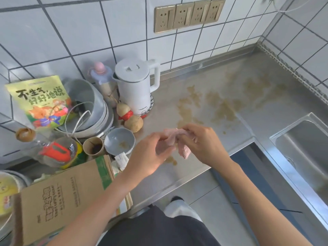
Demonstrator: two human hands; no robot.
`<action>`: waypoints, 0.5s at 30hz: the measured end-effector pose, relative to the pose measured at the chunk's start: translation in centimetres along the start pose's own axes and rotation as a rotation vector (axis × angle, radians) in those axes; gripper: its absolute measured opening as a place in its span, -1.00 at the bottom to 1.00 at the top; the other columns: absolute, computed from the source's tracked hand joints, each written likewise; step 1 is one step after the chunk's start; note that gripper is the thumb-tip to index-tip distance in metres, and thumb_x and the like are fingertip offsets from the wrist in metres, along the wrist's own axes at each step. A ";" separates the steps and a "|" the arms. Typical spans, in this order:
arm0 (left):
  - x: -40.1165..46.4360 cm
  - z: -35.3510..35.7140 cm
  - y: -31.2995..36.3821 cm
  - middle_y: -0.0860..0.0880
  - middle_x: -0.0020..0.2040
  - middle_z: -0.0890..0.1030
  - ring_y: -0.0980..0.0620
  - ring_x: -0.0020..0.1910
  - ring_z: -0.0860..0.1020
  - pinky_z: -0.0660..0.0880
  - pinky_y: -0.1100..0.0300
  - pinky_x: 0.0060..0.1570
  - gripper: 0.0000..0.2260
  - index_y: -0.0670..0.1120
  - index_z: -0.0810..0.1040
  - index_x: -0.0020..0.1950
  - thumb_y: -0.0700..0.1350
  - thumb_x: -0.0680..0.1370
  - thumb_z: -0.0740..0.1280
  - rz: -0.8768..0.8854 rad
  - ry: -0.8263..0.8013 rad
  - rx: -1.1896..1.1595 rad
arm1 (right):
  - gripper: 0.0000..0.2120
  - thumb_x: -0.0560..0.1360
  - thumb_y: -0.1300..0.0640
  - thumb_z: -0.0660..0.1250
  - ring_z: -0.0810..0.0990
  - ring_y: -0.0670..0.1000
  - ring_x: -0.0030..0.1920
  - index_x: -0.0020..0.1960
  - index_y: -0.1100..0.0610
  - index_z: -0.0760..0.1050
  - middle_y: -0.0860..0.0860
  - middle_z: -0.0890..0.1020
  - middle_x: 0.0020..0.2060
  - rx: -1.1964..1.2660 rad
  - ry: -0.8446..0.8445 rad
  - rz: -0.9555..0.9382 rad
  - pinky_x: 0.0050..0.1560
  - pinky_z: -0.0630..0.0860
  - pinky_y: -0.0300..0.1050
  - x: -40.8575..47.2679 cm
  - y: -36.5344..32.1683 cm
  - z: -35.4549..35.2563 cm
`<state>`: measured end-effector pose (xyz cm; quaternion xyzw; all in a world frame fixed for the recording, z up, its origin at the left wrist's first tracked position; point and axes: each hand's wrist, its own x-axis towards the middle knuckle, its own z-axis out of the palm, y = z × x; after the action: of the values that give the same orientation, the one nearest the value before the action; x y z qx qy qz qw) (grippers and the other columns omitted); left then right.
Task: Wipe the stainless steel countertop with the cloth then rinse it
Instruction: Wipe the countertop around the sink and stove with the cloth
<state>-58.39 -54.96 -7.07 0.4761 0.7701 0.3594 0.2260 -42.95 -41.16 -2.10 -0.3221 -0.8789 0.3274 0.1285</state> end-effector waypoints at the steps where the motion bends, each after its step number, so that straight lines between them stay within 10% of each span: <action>1: 0.6 -0.3 -0.3 0.17 -0.06 0.65 0.18 -0.04 0.60 0.51 0.20 -0.03 -0.79 0.15 0.57 0.03 0.23 0.53 0.41 -0.011 0.011 0.022 | -0.85 0.54 -0.10 0.27 0.55 0.06 -0.20 -0.08 -0.07 0.55 -0.14 0.58 -0.27 -0.028 0.005 -0.003 -0.19 0.55 0.07 0.6 -0.1 0.2; 8: 3.0 -2.2 -2.5 0.19 -0.31 0.63 0.19 -0.29 0.60 0.56 0.14 -0.26 -0.73 0.16 0.56 -0.07 0.29 0.47 0.22 -0.148 0.033 0.084 | -0.65 0.52 -0.05 0.41 0.43 0.14 -0.33 -0.29 0.05 0.32 -0.06 0.42 -0.43 -0.150 0.032 0.193 -0.37 0.33 -0.04 2.7 1.1 2.5; 15: 3.4 1.5 1.1 0.10 -0.22 0.74 0.21 -0.19 0.70 0.59 0.25 -0.12 -0.87 0.07 0.68 0.10 -0.02 0.64 0.35 -0.230 -0.042 -0.337 | -0.66 0.64 -0.04 0.21 0.59 0.03 -0.23 -0.09 0.22 0.53 0.01 0.60 -0.32 0.487 -0.025 0.541 -0.14 0.55 0.00 3.6 1.3 4.5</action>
<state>-58.20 -51.09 -7.20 0.3477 0.7436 0.4451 0.3579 -47.07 -40.31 -6.28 -0.4988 -0.6597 0.5533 0.0994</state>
